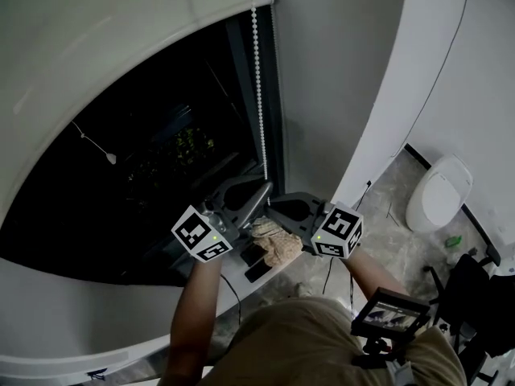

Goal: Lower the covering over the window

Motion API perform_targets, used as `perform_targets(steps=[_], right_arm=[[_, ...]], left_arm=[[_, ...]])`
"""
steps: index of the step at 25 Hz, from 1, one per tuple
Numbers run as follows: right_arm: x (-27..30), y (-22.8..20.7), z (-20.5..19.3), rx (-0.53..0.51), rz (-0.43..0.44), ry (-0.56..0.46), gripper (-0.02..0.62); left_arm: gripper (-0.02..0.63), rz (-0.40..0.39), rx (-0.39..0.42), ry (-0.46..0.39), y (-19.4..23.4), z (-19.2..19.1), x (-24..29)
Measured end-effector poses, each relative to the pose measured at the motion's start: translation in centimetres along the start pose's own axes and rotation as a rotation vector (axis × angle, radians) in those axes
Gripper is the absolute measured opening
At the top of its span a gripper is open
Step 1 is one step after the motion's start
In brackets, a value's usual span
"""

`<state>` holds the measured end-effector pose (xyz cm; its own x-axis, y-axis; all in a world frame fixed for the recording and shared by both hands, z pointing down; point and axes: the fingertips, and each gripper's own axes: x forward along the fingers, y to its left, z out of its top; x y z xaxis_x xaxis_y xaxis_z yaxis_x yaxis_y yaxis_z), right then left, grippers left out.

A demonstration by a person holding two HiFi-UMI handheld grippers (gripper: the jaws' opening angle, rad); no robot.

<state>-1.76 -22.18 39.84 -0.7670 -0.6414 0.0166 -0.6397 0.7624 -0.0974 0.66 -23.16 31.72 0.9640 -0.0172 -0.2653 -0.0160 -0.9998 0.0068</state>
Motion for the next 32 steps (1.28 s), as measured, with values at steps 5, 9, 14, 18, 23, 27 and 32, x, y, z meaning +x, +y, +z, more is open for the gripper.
perform_targets(steps=[5, 9, 14, 18, 23, 27, 32], right_arm=[[-1.6, -0.7, 1.0, -0.049, 0.02, -0.023, 0.059], [-3.5, -1.6, 6.4, -0.007, -0.016, -0.189, 0.115], [-2.8, -1.2, 9.1, -0.093, -0.065, -0.198, 0.092], [-2.3, -0.9, 7.9, -0.06, -0.049, -0.177, 0.012], [-2.0, -2.3, 6.7, 0.004, -0.063, -0.152, 0.008], [-0.3, -1.7, 0.6, 0.032, -0.027, 0.013, 0.008], [-0.2, -0.4, -1.5, 0.056, 0.002, 0.038, 0.008]], left_arm=[[0.017, 0.042, -0.011, -0.016, 0.3, -0.7, -0.5], [0.017, 0.009, -0.036, 0.08, -0.6, -5.2, -0.9], [0.017, -0.021, -0.112, 0.096, -3.1, -9.4, -1.8], [0.017, -0.012, -0.102, 0.12, -3.3, -10.0, -2.4], [0.164, -0.072, -0.105, 0.006, -3.0, -6.6, -3.4], [0.187, 0.014, -0.068, -0.103, -0.3, -1.2, -3.1], [0.095, 0.055, 0.001, -0.01, 0.1, -0.2, -0.5]])
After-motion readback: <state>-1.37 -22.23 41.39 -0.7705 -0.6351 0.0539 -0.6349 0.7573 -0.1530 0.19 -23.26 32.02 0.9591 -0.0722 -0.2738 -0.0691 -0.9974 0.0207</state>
